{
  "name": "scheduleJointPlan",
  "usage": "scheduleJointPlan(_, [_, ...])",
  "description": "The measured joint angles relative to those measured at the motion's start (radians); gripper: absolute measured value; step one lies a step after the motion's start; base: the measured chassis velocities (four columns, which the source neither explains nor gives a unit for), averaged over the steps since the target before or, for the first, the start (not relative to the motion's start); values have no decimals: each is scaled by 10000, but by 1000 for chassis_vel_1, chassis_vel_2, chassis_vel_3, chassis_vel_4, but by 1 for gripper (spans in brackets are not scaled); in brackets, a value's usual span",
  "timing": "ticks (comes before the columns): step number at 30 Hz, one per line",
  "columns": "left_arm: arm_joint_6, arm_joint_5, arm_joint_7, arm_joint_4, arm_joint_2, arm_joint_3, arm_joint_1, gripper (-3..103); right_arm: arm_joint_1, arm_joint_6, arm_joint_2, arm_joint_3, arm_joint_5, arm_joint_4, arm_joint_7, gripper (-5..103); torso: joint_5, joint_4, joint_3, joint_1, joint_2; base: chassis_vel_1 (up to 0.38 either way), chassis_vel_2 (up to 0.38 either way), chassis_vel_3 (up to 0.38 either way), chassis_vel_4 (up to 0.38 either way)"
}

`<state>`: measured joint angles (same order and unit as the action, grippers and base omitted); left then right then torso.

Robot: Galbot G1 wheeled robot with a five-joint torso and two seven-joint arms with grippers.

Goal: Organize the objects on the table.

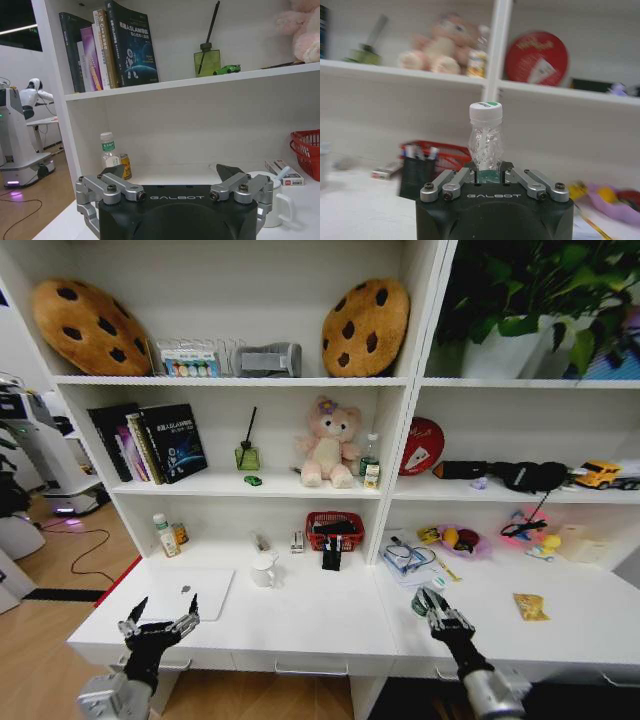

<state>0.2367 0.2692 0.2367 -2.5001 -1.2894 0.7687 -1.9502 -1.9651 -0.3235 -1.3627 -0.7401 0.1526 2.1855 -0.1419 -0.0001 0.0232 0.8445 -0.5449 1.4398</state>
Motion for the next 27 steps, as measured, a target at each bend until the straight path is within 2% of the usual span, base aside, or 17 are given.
scheduleJointPlan(1, [0,0,0,0,0,0,0,100,0,0,0,0,0,0,0,21,0,0,0,0,0,0,0,0,0])
scheduleJointPlan(2, [0,0,0,0,0,0,0,100,-357,-947,-169,50,-350,-169,-478,21,-1,-1,0,0,0,0,0,0,0])
scheduleJointPlan(3, [0,0,0,0,0,-1,0,100,-922,-2251,-403,79,-716,-487,-1109,21,-2,1,0,0,0,0,0,0,0])
scheduleJointPlan(4, [0,0,0,0,0,-1,0,100,-922,-2251,-403,79,-716,-487,-1109,21,-2,1,0,0,0,0,0,0,0])
scheduleJointPlan(5, [0,0,0,0,0,0,0,100,-1093,-2617,-456,85,-790,-630,-1271,21,-1,1,0,0,0,0,0,0,0])
scheduleJointPlan(6, [0,0,0,0,0,0,0,100,-1511,-3460,-520,82,-961,-1165,-1665,21,-3,1,0,0,1,0,0,0,0])
scheduleJointPlan(7, [0,0,0,0,0,0,0,100,-1511,-3460,-520,82,-961,-1165,-1665,21,-3,1,0,0,1,0,0,0,0])
scheduleJointPlan(9, [0,0,0,0,-1,0,0,100,-1807,-4387,-505,-69,-1176,-2225,-2241,21,1,2,0,1,1,0,0,0,0])
scheduleJointPlan(10, [0,0,0,0,-1,0,0,100,-1807,-4387,-505,-69,-1176,-2225,-2241,21,1,2,0,1,1,0,0,0,0])
scheduleJointPlan(11, [0,0,1,0,0,0,0,100,-1893,-4731,-448,-108,-1210,-2732,-2582,21,0,0,0,0,0,0,0,0,0])
scheduleJointPlan(13, [0,0,0,0,0,0,0,100,-1940,-4898,-363,-114,-1210,-3329,-3149,21,1,0,0,0,0,0,0,0,0])
scheduleJointPlan(14, [0,0,0,0,0,0,0,100,-1940,-4898,-363,-114,-1210,-3329,-3149,21,1,0,0,0,0,0,0,0,0])
scheduleJointPlan(16, [0,0,0,0,0,0,0,100,-1790,-4931,-294,-112,-1182,-4025,-3829,21,1,1,0,1,1,0,0,0,0])
scheduleJointPlan(19, [0,0,0,0,0,0,0,100,-1387,-4889,-237,-110,-1127,-4775,-4109,21,1,0,0,1,0,0,0,0,0])
scheduleJointPlan(22, [0,0,0,0,0,0,1,100,-942,-4676,-226,-167,-1187,-5447,-4098,21,1,0,1,0,0,0,0,0,0])
scheduleJointPlan(24, [0,0,2,0,0,0,0,100,-286,-4275,-224,-243,-1330,-6483,-3680,21,2,-2,2,0,0,0,0,0,0])
scheduleJointPlan(27, [0,0,1,0,0,0,0,100,-152,-4173,-218,-232,-1348,-6738,-3496,21,2,-1,2,0,0,0,0,0,0])
